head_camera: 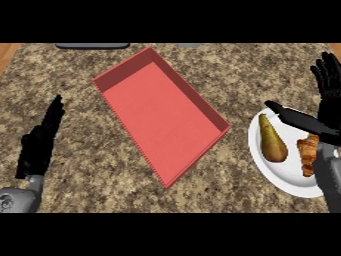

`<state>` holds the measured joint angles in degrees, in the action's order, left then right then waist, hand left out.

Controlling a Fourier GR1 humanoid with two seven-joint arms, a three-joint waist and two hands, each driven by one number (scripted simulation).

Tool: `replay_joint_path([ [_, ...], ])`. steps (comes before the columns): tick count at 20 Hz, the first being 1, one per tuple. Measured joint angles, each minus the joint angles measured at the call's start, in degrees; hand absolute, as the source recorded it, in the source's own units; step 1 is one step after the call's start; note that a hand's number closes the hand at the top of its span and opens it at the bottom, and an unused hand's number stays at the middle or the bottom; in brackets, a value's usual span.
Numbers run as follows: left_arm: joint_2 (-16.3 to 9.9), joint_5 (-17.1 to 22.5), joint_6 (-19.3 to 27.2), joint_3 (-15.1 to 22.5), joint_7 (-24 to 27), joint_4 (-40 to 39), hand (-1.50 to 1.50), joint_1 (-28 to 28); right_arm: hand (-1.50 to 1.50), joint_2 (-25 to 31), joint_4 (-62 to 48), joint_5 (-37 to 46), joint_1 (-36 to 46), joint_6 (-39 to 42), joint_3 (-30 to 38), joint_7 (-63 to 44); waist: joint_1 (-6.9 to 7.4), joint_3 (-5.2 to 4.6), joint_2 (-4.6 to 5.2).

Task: Pick the pear from the plate and place it in the cardboard box

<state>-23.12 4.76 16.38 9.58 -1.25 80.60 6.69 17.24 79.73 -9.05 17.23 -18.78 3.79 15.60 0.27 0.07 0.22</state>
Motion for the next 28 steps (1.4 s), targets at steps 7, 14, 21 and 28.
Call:
replay_joint_path([
  [7,-0.5,-1.3,-1.1,0.6,-1.5,3.8,0.00,-4.1,-1.50,3.4,-6.8,-0.3,-4.0,6.3,4.2,11.9,0.05,-0.01,-0.16],
  [14,-1.2,-1.2,-1.7,-0.1,-2.3,4.8,0.00,-5.2,-1.50,17.1,-5.3,11.2,-7.4,10.8,-1.5,3.6,-0.29,-0.20,-0.38],
  [21,-0.3,-2.4,-1.2,0.3,-1.9,5.8,0.00,-6.4,-1.50,26.2,0.0,18.3,-8.2,21.6,-9.9,-10.6,-0.15,-0.21,-0.39],
  [28,0.0,-2.9,-2.5,-1.1,-3.2,7.5,0.00,-6.9,-1.50,23.7,9.2,22.7,-7.5,26.8,-15.0,-26.5,-0.18,-0.14,-0.34],
])
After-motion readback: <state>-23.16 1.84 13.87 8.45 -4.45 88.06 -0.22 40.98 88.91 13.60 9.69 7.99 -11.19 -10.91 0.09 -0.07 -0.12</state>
